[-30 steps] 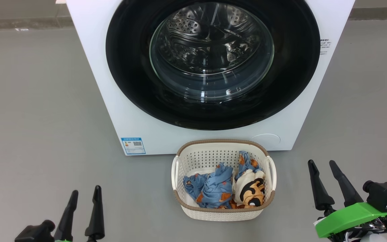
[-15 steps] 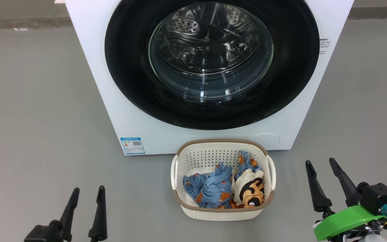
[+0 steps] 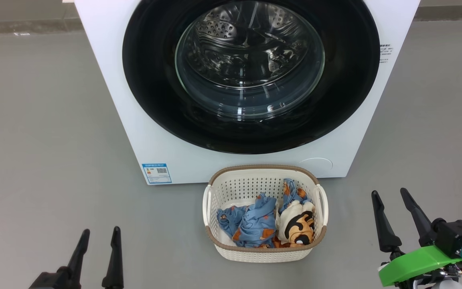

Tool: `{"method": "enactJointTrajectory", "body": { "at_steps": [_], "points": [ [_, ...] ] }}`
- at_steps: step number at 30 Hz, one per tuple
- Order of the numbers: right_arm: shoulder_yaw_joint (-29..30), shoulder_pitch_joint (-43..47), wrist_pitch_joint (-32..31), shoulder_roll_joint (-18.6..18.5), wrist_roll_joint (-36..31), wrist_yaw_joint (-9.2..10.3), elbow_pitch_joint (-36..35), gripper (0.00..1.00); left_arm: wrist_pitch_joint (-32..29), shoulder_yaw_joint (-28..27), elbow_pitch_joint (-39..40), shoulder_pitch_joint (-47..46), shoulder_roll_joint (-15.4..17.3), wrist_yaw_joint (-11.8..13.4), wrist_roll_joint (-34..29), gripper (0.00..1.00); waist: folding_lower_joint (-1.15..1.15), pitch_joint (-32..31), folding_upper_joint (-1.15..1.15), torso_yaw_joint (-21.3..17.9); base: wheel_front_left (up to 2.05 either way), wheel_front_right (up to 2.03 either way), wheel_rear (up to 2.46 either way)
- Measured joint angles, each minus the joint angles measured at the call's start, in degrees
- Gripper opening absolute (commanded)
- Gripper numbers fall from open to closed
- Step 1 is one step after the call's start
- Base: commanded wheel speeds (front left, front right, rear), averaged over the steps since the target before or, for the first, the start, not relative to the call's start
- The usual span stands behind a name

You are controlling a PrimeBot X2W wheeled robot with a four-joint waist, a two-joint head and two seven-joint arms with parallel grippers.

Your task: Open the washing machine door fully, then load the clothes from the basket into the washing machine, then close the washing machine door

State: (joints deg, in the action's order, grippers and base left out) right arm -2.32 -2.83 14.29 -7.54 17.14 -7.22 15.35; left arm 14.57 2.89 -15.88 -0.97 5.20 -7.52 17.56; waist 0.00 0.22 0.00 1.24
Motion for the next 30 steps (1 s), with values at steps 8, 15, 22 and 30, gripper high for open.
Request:
{"method": "enactJointTrajectory", "body": {
  "at_steps": [8,15,22,30],
  "points": [
    [0.52,0.85,0.0,0.26,-0.08,0.0,-0.01,1.0,0.01,-0.24,-1.08,-0.02,-0.08,0.0,-0.52,1.0,0.0,0.05,0.0,-0.31,0.0,0.0,0.0],
    [0.68,1.01,0.0,0.77,-0.09,0.0,-0.13,1.0,0.04,-1.54,-2.18,-0.22,-0.45,0.0,-2.37,1.0,0.0,0.3,0.0,-0.38,0.27,0.27,-0.55],
    [0.88,1.01,0.0,1.01,-0.1,0.0,-0.46,1.0,0.04,-2.01,-2.26,-0.83,-0.59,0.0,-2.72,1.0,0.0,1.03,0.0,-0.78,0.77,0.77,-1.53],
    [1.04,0.99,0.01,1.18,-0.25,0.0,-0.75,1.0,0.04,-2.46,-2.24,-1.61,-0.65,0.0,-3.12,1.0,0.0,2.27,0.0,-1.33,1.2,1.2,-2.41]
  ]
}}
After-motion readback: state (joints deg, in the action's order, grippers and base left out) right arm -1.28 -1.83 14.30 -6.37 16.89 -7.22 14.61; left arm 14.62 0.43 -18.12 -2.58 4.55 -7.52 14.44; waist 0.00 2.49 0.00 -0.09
